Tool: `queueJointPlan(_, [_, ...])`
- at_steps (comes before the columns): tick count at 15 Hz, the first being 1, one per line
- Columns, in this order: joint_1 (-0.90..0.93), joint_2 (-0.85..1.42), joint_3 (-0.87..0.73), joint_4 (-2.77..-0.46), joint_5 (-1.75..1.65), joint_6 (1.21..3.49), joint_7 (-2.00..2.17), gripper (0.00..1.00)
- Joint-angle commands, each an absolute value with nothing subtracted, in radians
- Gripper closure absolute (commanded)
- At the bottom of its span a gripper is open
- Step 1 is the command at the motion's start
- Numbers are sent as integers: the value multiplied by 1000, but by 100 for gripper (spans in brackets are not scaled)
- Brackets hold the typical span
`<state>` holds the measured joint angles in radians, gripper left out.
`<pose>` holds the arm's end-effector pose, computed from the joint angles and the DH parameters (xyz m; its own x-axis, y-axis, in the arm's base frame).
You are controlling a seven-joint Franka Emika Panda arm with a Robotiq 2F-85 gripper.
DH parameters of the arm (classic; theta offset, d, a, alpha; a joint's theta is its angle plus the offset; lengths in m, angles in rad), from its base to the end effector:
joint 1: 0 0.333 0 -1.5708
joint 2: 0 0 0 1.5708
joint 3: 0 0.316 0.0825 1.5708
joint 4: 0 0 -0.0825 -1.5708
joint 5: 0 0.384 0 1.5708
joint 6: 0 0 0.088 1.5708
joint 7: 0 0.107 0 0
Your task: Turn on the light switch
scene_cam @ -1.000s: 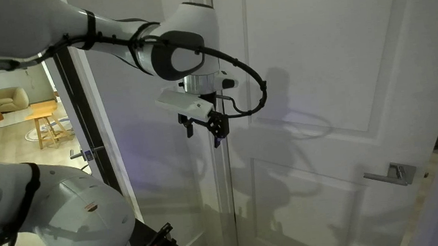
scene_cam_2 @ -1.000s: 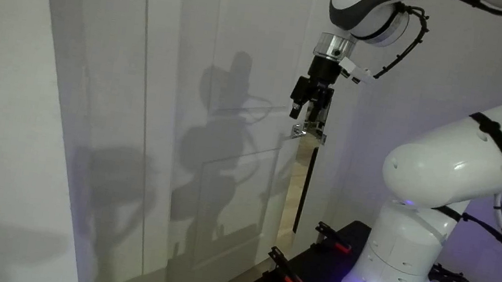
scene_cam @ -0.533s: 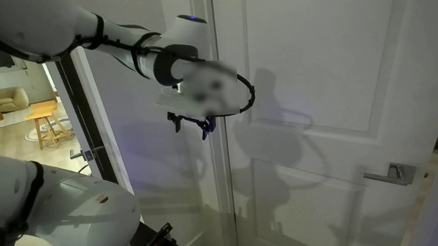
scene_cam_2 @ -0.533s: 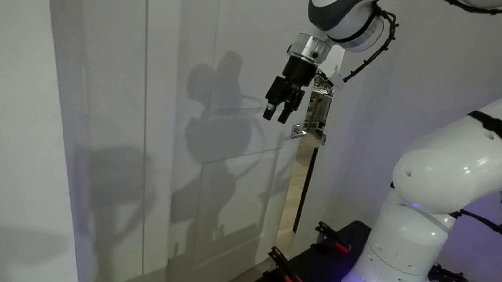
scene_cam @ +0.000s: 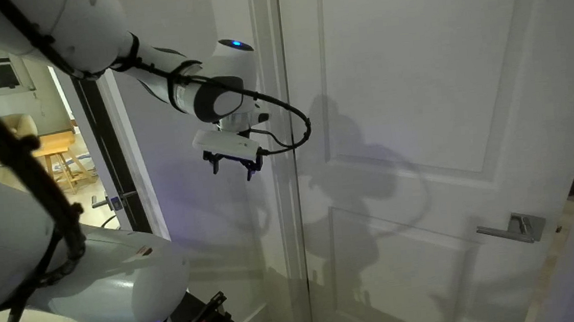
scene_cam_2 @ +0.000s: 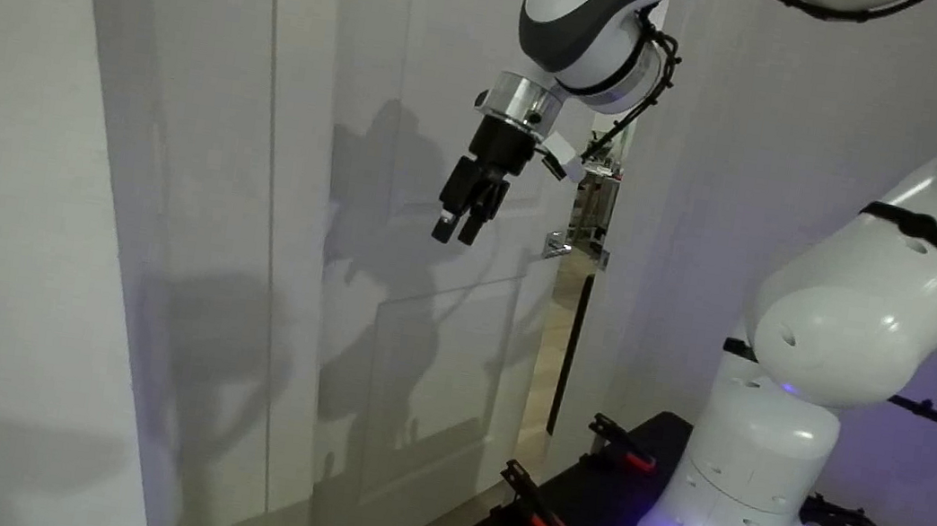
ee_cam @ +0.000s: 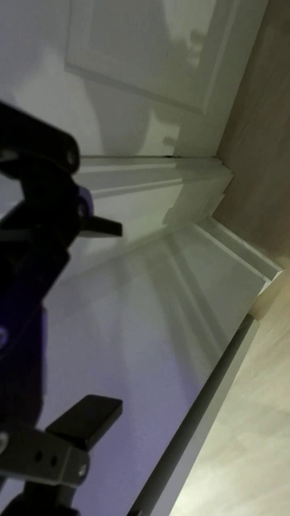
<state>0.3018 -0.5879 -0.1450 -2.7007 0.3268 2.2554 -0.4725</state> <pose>0.3621 0.0680 0.4207 0.8854 0.3975 0.2409 0.4544 -0.8492 -0.2690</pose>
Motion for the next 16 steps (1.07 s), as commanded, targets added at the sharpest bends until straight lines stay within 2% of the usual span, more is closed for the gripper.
queueJointPlan(1, [350,-517,-81,-2687,373,2353,-498,0])
queueJointPlan(10, [419,-351,58,-2669,342,2729,-421,0])
queueJointPlan(16, [381,-237,138,-2591,241,2893,-268,0])
